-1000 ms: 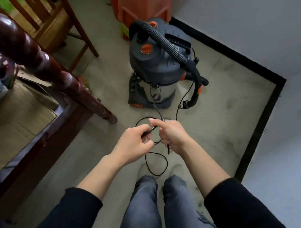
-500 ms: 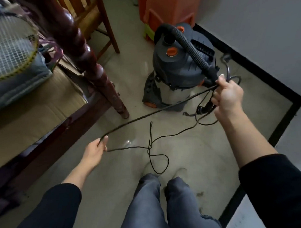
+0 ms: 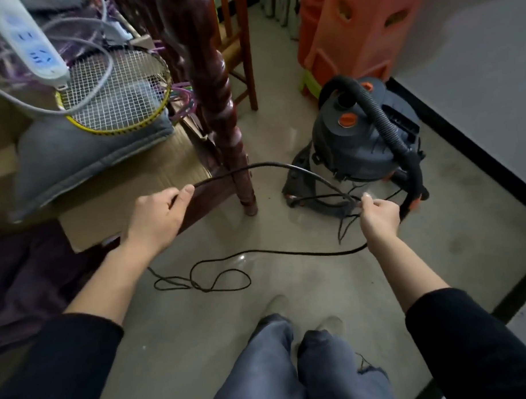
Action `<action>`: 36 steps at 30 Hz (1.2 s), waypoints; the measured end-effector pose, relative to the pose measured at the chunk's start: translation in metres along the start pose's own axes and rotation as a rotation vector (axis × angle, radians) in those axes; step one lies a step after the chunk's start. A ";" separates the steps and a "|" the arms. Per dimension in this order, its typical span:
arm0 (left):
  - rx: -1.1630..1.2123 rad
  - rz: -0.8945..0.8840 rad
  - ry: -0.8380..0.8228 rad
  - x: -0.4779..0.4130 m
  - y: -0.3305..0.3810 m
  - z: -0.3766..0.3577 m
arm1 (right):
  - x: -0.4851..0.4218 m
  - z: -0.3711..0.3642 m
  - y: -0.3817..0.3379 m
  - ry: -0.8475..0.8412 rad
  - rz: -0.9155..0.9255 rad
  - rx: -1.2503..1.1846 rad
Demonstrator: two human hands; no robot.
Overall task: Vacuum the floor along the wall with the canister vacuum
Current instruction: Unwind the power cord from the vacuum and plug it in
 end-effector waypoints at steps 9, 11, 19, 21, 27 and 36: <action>-0.466 0.265 -0.242 0.005 -0.104 -0.041 | 0.001 0.028 0.011 0.106 0.092 0.106; -0.468 0.322 -0.233 0.002 -0.113 -0.036 | -0.010 0.042 0.021 0.139 0.035 0.067; -0.374 0.395 -0.510 0.007 -0.085 -0.099 | 0.000 0.050 0.047 -0.192 -0.110 -0.426; -0.330 0.377 -0.614 0.010 -0.054 -0.125 | 0.006 0.053 0.052 -0.235 -0.105 -0.526; 0.063 -0.028 -0.941 0.040 0.082 -0.221 | 0.022 0.073 0.059 -0.335 -0.136 -0.867; 0.211 -0.086 -1.047 0.104 0.187 -0.312 | 0.014 0.169 0.096 -0.372 -0.086 -1.159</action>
Point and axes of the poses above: each hand's wrist, its own x-axis away from the middle knuckle, its own z-axis out of the back of the hand, y = z × x, the point moved 1 cm from there along -x, towards the middle knuckle, and after that the axes turned 12 degrees about x, right-handed, at the moved point
